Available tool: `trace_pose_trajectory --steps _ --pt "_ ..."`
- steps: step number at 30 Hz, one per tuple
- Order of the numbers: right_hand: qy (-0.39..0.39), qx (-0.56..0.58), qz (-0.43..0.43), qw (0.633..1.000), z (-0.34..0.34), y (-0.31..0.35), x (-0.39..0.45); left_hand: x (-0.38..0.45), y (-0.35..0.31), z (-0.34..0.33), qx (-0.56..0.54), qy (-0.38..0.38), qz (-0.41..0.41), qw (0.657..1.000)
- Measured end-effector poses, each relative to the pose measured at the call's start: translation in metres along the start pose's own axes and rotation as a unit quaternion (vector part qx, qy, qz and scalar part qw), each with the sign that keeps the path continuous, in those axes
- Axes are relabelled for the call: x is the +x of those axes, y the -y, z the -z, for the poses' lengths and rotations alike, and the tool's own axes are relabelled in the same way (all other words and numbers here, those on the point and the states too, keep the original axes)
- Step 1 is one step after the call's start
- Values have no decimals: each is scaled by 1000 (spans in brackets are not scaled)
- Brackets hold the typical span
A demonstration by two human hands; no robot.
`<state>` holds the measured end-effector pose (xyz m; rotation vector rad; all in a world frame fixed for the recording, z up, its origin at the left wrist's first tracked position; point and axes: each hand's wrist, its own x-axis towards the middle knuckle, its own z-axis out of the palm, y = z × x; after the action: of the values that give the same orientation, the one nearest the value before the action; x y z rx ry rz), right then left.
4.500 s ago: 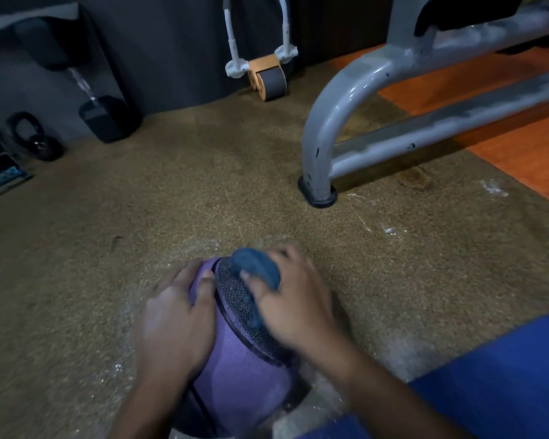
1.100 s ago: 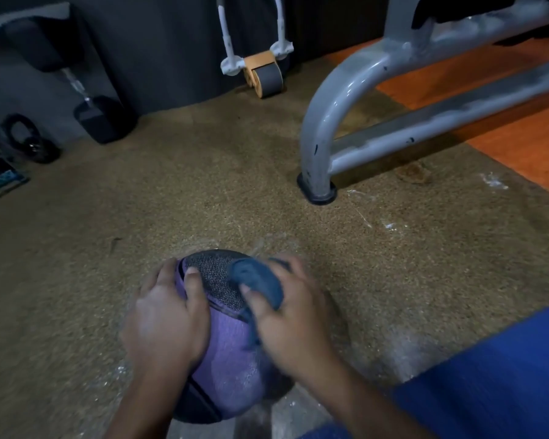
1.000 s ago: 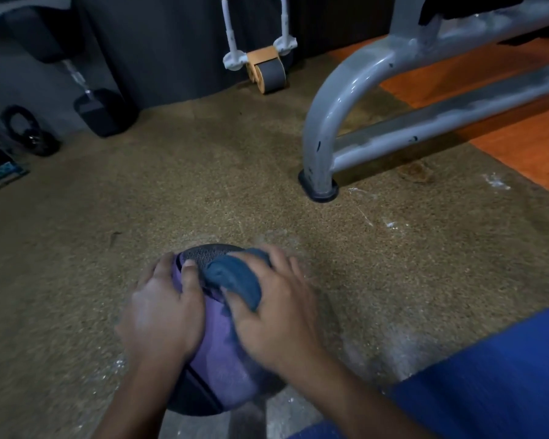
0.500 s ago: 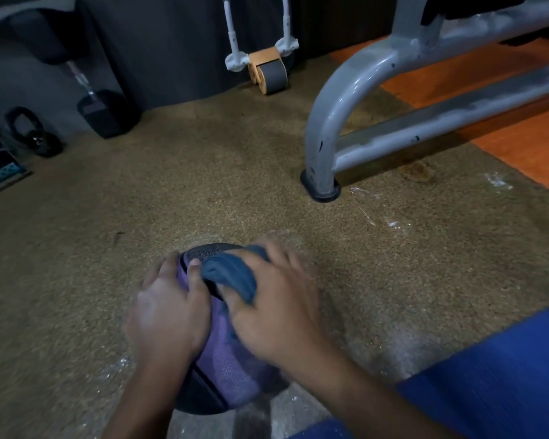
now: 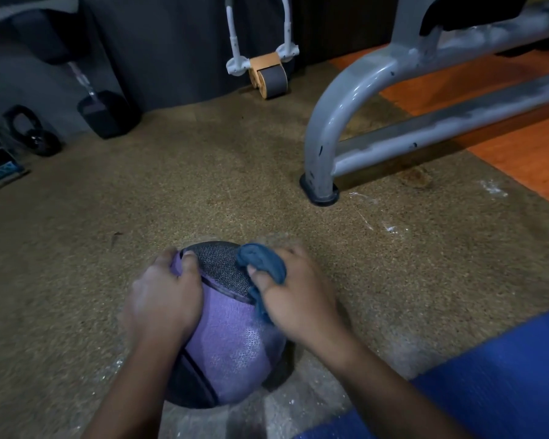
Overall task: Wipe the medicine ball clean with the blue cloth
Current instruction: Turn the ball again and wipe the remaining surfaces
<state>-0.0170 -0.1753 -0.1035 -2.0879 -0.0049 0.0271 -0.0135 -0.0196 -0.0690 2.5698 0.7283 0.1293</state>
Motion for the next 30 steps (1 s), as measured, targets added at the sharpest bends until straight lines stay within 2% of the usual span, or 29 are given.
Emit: trace_pose_trajectory --steps 3,4,6,11,13,17,19,21,23,25,28,30 --pt "23 -90 104 990 -3 29 -7 -1 -1 2 4 6 -4 1000" --pt "23 -108 110 988 -5 33 -2 -2 0 2 7 5 -7 1000" --pt "18 -94 65 993 -10 27 16 -3 1 3 4 -1 -5 1000" --pt "25 31 -100 994 -12 -26 48 1 0 4 -22 4 23 999" --pt "7 51 -117 992 -12 -34 37 3 -3 3 -23 8 28 999" --pt "-26 -50 10 998 -7 -8 0 7 -7 -1 -5 4 28 1000" --pt "-15 -87 88 992 -6 17 -14 7 -5 -1 -8 2 29 1000" --pt "4 -118 117 986 -11 26 -14 5 -2 -1 -9 2 29 1000" --pt "-5 -95 80 992 -14 20 0 2 3 0 -11 -6 31 999" --pt "-23 -20 6 1000 -15 3 16 -1 6 1 -22 -14 28 999" --pt "-10 98 -115 988 -20 -27 33 -2 9 1 -38 -19 29 999" --pt "-16 115 -145 983 -21 -34 27 -2 8 2 -42 -18 38 998"
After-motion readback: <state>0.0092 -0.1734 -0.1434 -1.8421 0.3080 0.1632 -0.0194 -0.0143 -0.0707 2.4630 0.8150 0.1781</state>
